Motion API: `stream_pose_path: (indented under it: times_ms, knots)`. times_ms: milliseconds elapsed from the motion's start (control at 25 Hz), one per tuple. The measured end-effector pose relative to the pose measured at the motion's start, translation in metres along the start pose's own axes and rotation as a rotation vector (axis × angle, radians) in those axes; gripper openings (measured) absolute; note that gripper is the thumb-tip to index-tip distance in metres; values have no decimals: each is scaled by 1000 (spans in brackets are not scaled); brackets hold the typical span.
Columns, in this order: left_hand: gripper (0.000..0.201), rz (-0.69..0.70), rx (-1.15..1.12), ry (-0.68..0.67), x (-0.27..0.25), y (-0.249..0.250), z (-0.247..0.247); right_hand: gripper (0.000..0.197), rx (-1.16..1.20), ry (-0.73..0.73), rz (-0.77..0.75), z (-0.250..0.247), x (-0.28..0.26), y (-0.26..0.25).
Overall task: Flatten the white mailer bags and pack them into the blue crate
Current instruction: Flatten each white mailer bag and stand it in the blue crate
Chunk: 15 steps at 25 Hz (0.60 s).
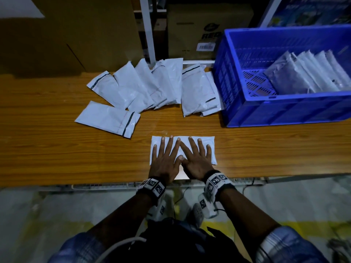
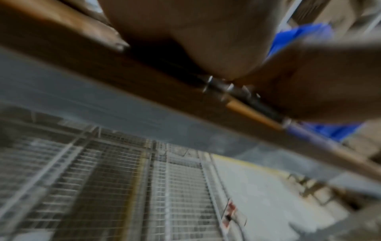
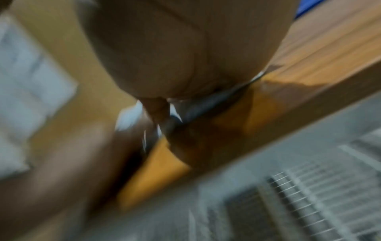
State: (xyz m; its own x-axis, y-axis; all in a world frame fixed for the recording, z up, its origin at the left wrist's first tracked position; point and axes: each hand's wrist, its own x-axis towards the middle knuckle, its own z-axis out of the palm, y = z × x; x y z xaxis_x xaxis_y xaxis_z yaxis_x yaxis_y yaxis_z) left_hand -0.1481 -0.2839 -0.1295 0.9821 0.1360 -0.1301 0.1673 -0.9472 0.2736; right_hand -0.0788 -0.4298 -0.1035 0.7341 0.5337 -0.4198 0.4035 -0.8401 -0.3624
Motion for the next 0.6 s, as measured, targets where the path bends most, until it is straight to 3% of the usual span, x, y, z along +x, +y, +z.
stream_pose_path:
  times_ms: [120, 280, 600]
  knots:
    - [64, -32, 10, -7, 1, 1, 3, 63, 129, 93, -1, -13, -5, 8]
    - [63, -33, -13, -2, 2, 1, 2, 55, -2, 236, -15, 3, -18, 14]
    - [66, -26, 18, -5, 3, -1, -7, 56, -70, 234, 8, 13, -10, 13]
